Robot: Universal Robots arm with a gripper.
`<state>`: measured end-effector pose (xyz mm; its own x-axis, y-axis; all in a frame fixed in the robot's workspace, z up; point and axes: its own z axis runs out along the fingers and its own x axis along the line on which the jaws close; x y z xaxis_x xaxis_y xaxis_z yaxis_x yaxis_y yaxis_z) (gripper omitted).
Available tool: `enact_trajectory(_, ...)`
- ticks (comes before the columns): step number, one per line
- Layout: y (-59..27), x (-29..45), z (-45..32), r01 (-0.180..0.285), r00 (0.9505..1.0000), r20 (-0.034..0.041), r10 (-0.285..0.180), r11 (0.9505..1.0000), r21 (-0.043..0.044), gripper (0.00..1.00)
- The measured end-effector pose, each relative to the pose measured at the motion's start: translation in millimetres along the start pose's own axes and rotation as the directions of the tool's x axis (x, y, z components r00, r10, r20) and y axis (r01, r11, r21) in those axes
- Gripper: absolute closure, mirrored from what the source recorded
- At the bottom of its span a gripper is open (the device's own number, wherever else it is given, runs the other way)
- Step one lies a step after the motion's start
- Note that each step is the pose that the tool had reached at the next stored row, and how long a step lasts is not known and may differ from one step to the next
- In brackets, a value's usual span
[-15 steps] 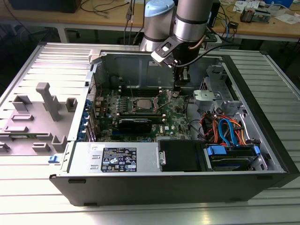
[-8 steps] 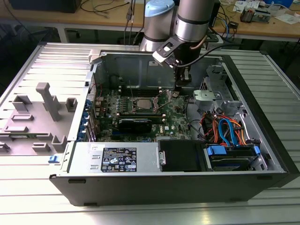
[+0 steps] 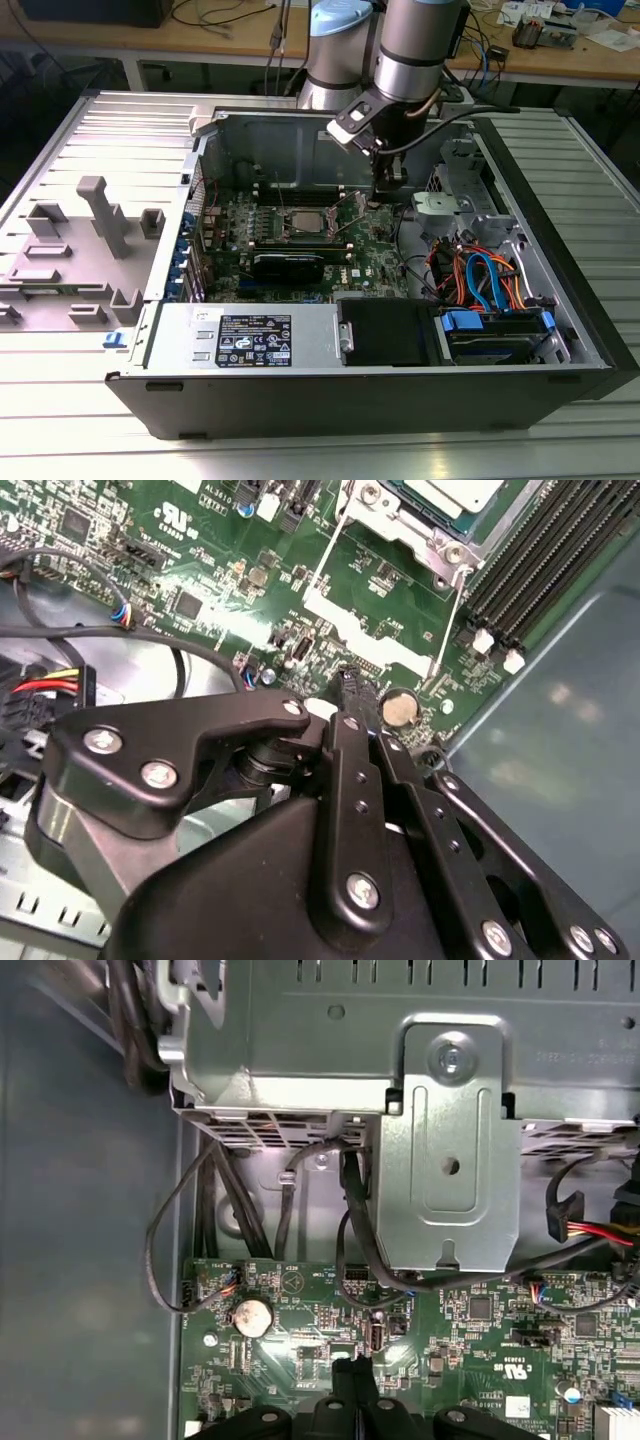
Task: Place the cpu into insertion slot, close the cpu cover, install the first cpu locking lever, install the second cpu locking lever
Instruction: 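Close the cpu cover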
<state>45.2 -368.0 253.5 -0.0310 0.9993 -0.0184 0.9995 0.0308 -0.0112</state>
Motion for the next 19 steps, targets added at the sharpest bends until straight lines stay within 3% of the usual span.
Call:
enact_trajectory(3, -2.1, 0.2, 7.7, 0.001, 1.0000, -0.0013, -0.001, 1.0000, 0.0000, 0.89)
enact_trajectory(12, -27.5, 1.2, 8.7, 0.002, 1.0000, -0.0012, -0.002, 1.0000, -0.0001, 0.89)
enact_trajectory(19, -30.3, 1.3, 8.7, 0.002, 1.0000, -0.0012, -0.002, 1.0000, 0.0000, 0.89)
